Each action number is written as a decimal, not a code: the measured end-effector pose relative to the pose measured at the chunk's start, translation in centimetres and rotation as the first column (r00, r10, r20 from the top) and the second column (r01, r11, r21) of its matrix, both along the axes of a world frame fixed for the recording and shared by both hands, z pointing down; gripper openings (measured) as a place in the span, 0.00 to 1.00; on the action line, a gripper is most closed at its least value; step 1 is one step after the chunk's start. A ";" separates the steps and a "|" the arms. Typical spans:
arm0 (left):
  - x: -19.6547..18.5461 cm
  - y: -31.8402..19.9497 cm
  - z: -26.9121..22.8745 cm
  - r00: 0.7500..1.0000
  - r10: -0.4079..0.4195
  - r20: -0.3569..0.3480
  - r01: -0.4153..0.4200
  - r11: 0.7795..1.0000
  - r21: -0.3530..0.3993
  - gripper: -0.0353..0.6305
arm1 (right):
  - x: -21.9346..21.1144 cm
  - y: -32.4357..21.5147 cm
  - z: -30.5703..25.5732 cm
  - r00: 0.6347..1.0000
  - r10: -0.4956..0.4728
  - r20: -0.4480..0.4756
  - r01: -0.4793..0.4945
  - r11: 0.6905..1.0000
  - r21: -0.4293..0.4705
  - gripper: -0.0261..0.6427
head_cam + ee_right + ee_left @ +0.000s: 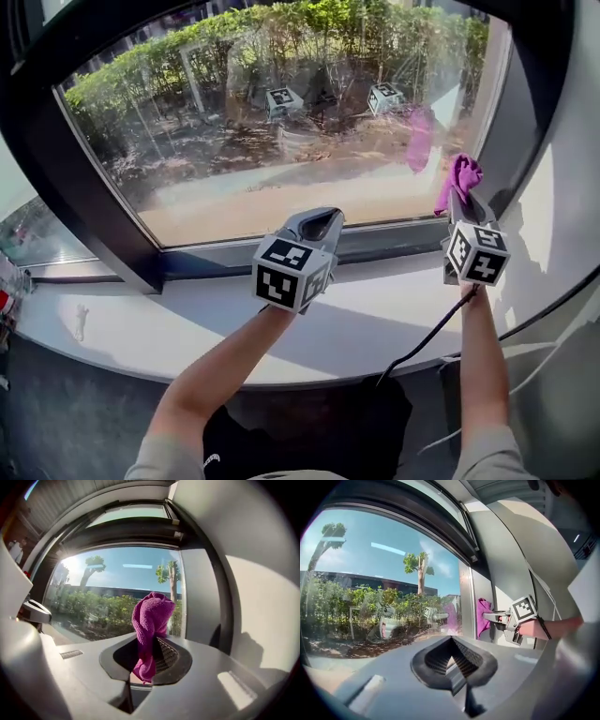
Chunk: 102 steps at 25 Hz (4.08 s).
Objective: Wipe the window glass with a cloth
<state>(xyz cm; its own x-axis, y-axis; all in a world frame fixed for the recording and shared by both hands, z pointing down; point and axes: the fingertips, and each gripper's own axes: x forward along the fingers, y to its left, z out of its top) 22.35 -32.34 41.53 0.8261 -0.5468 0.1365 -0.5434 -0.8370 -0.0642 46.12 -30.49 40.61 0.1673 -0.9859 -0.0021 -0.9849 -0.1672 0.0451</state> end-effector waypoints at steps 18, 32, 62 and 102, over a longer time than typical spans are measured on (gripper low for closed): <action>-3.2 -0.7 -0.4 0.997 -0.033 0.068 0.031 0.999 0.037 0.05 | 8.7 -5.4 5.9 0.943 0.324 0.073 -0.311 0.939 -0.145 0.15; -11.2 -2.2 0.0 0.992 -0.126 0.004 0.126 0.992 0.004 0.05 | -7.9 -8.0 3.2 0.997 -0.071 -0.030 0.068 0.992 -0.111 0.15; -34.5 -5.2 1.6 0.893 -0.448 -0.046 0.447 0.894 -0.027 0.05 | -48.7 -13.5 2.4 0.741 -0.671 0.026 0.671 0.737 -0.089 0.15; -36.1 -4.8 1.9 0.883 -0.467 -0.043 0.467 0.884 -0.013 0.05 | -54.6 -9.1 -0.3 0.610 -0.791 -0.046 0.792 0.611 0.006 0.15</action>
<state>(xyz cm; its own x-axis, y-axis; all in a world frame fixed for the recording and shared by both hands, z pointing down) -13.80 -37.12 43.42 0.4807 -0.8703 0.1075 -0.8734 -0.4861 -0.0299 -8.45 -39.61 40.32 -0.6785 -0.7344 -0.0156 -0.7325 0.6749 0.0893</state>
